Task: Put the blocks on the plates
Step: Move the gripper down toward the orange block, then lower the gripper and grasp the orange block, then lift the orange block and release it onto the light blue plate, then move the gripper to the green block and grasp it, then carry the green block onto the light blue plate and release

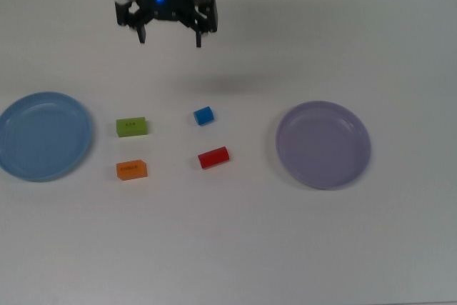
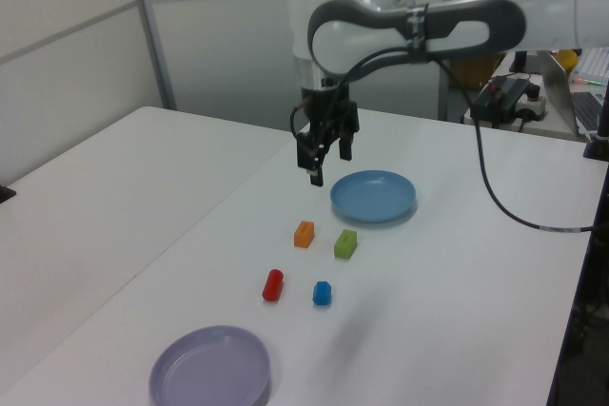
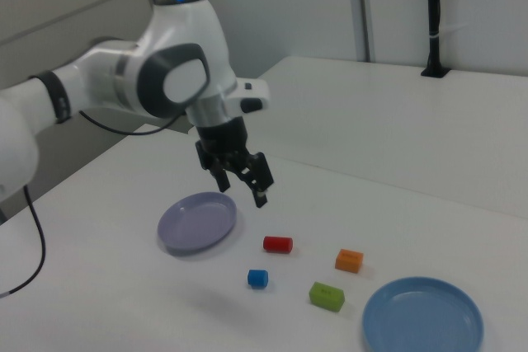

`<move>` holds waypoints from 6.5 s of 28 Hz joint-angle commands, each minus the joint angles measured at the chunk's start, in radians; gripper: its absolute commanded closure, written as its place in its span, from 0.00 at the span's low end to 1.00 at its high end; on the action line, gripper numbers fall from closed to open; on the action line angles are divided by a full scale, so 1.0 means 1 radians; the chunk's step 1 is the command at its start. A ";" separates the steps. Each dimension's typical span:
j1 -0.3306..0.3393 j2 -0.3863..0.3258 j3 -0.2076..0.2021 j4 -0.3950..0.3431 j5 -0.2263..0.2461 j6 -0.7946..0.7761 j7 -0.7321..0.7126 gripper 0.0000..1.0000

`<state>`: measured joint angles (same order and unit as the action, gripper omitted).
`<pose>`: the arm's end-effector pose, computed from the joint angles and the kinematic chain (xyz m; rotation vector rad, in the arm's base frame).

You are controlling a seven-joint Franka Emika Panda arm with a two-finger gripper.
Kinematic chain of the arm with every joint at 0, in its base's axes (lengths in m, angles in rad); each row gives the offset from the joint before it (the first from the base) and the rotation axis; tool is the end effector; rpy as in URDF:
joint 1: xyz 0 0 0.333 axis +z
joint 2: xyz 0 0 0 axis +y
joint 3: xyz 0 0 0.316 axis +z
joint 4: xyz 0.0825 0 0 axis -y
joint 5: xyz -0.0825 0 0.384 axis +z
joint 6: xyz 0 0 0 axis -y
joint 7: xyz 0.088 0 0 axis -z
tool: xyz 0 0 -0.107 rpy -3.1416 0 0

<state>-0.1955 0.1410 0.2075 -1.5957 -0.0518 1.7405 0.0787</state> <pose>0.6063 -0.0048 0.5473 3.1183 -0.0939 0.0123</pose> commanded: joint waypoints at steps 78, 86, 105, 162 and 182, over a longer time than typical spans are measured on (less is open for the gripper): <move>-0.001 0.483 -0.131 0.046 -0.126 0.577 -0.091 0.26; 0.002 0.489 -0.131 0.046 -0.125 0.623 -0.091 0.58; -0.105 0.310 -0.137 0.045 -0.042 0.487 -0.099 0.58; -0.008 0.354 -0.140 -0.013 -0.075 0.194 -0.269 0.05; -0.004 0.396 -0.142 -0.010 -0.098 0.254 -0.263 0.46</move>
<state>-0.2068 0.5386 0.0707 -1.5995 -0.1352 1.9670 -0.1929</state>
